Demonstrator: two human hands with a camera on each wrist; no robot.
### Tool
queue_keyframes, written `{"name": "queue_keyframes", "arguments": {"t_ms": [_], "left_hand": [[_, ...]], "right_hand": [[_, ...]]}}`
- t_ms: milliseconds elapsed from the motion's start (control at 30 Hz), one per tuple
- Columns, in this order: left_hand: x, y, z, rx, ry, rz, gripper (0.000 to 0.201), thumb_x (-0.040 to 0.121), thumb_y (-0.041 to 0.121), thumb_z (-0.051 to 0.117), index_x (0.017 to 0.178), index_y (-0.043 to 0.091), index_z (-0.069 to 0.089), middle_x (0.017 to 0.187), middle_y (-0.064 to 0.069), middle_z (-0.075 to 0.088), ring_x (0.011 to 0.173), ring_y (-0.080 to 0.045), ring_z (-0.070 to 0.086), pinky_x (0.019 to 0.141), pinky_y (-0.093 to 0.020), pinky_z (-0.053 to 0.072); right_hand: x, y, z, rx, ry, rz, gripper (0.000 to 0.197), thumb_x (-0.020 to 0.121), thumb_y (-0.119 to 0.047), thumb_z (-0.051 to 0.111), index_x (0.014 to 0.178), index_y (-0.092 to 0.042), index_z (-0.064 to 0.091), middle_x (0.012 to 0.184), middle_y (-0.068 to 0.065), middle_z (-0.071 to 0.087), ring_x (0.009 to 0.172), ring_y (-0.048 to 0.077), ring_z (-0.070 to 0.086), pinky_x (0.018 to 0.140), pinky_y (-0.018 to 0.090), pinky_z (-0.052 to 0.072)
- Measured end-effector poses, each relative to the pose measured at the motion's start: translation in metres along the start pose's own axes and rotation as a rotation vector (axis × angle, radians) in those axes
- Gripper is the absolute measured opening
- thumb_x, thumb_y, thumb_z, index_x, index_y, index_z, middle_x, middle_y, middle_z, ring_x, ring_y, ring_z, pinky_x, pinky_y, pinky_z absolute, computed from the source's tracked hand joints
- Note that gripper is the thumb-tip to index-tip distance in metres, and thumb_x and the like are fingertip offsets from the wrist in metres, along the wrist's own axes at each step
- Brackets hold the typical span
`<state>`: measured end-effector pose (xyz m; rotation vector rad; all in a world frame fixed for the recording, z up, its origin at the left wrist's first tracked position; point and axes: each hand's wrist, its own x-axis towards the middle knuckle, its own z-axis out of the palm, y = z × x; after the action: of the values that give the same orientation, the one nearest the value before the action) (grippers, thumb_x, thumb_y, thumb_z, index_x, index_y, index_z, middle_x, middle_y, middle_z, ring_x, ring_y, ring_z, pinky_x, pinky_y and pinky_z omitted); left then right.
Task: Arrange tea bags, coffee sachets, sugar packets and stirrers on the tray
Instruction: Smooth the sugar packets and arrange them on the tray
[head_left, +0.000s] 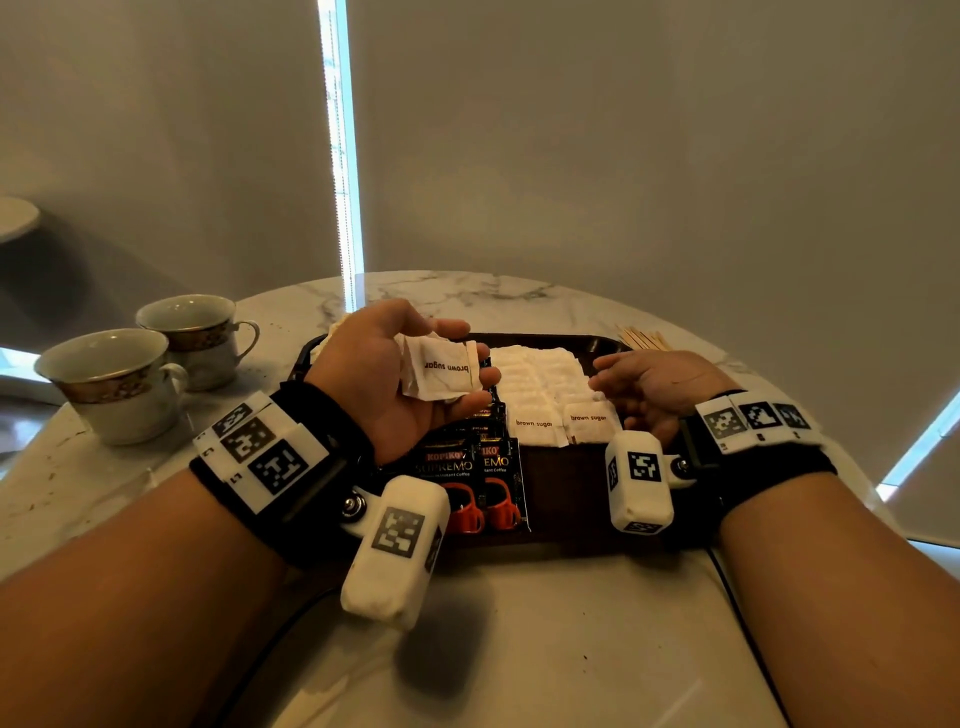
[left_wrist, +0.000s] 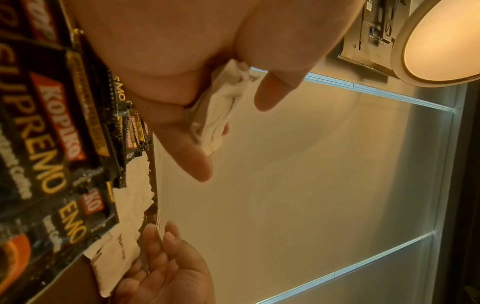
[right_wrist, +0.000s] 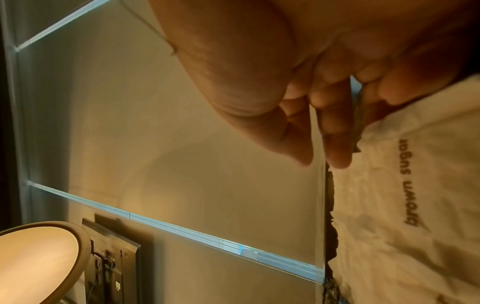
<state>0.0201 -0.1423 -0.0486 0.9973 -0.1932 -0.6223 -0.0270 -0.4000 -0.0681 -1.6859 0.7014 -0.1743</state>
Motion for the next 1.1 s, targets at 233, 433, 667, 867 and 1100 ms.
{"name": "queue_keyframes", "arguments": {"t_ms": [233,433,667,867,1100], "left_hand": [[0.001,-0.001,-0.003,-0.038,-0.113,-0.048,0.063,0.068,0.017,0.039,0.124,-0.004,0.058,0.119,-0.029,0.065,0.097,-0.045,0.071,0.077,-0.049,0.062],[0.004,-0.006,0.002,0.022,-0.097,-0.038,0.041,0.091,0.001,0.029,0.118,0.001,0.060,0.118,-0.027,0.068,0.100,-0.043,0.072,0.079,-0.046,0.060],[0.003,-0.008,0.002,0.129,-0.054,0.037,0.028,0.099,0.001,0.046,0.117,0.010,0.067,0.112,-0.019,0.073,0.090,-0.034,0.073,0.071,-0.041,0.062],[0.003,-0.007,0.001,0.161,-0.029,0.077,0.017,0.092,0.008,0.060,0.108,0.014,0.066,0.106,-0.016,0.073,0.083,-0.026,0.073,0.060,-0.031,0.060],[0.004,-0.007,0.003,0.143,0.000,0.075,0.040,0.086,0.021,0.068,0.122,0.007,0.063,0.100,-0.012,0.067,0.071,-0.021,0.063,0.056,-0.029,0.049]], "right_hand": [[-0.007,-0.007,0.005,0.197,0.066,-0.123,0.011,0.088,-0.014,0.068,0.098,-0.014,0.072,0.092,0.007,0.072,0.075,0.019,0.059,0.052,0.028,0.041],[-0.036,-0.020,0.028,0.316,-0.195,-0.239,0.011,0.087,-0.017,0.070,0.094,-0.012,0.064,0.082,0.004,0.065,0.063,0.014,0.056,0.049,0.024,0.037],[-0.059,-0.020,0.055,0.255,-0.364,-0.282,0.022,0.077,-0.013,0.075,0.095,-0.009,0.064,0.076,0.005,0.068,0.061,0.015,0.054,0.050,0.026,0.036],[-0.063,-0.020,0.060,0.251,-0.331,-0.283,0.010,0.088,-0.003,0.068,0.094,-0.006,0.061,0.071,0.002,0.070,0.059,0.015,0.058,0.050,0.026,0.037],[-0.062,-0.024,0.057,0.444,-0.350,-0.279,0.010,0.091,0.005,0.058,0.095,-0.004,0.059,0.076,0.010,0.072,0.063,0.020,0.069,0.050,0.027,0.053]]}}
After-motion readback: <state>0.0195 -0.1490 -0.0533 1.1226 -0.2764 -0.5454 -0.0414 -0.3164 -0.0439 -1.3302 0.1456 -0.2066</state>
